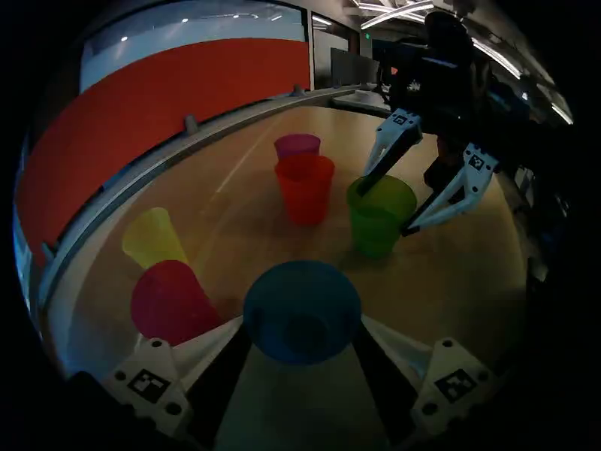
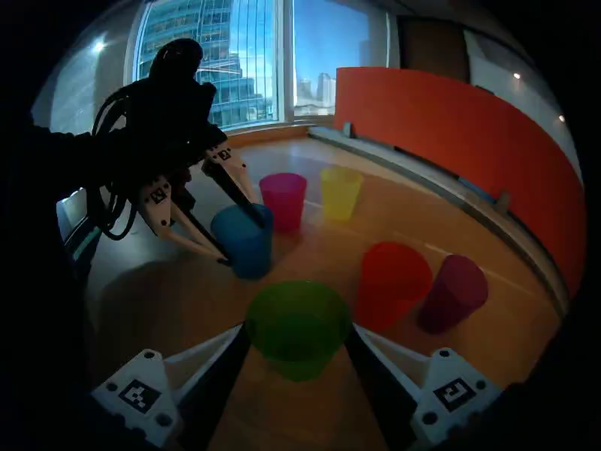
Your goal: Pour water
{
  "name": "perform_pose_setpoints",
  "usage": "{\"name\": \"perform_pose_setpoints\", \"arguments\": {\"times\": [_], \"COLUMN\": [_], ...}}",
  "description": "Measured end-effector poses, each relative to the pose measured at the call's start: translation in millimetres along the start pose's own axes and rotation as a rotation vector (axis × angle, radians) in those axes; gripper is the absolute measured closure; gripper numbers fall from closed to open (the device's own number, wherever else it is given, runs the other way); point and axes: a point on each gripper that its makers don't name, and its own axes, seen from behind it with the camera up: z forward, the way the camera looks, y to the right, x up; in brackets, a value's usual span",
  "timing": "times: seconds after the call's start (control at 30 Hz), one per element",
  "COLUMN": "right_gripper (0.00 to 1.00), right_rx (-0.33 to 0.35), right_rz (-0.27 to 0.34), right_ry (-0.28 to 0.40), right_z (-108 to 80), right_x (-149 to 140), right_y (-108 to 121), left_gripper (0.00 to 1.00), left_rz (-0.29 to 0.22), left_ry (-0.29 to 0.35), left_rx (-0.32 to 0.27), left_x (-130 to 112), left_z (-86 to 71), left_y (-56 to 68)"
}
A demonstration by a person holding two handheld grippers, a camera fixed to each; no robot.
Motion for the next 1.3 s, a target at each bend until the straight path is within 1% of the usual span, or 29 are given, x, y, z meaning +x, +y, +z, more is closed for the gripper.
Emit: {"name": "perform_pose_setpoints", "arguments": {"times": [0.2, 0.57, 1.13, 1.2, 1.3], "right_gripper": [0.10, 0.09, 0.07, 0.07, 0.03], "right_rx": [-0.007, -0.009, -0.014, -0.013, -0.012], "right_rz": [-0.004, 0.002, 0.017, 0.019, 0.023], "right_ry": [0.001, 0.004, 0.004, 0.003, 0.001], "right_z": [-2.1, -2.8, -4.9, -5.0, -4.6], "right_x": [-2.8, -4.2, -7.7, -7.7, -8.1], "right_y": [-0.6, -1.0, 0.7, 0.5, 0.1], "left_gripper": [0.14, 0.14, 0.14, 0.14, 0.14], "left_rz": [-0.014, -0.002, -0.006, -0.009, -0.014], "left_ry": [-0.002, -0.003, -0.005, -0.007, -0.009], "left_rx": [-0.002, 0.008, 0.017, 0.016, 0.013], "left_x": [-2.6, -1.8, -3.5, -4.0, -4.9], "left_z": [0.5, 0.7, -1.2, -1.4, -1.3], "left_y": [0.5, 1.2, 0.1, 0.4, 0.9]}}
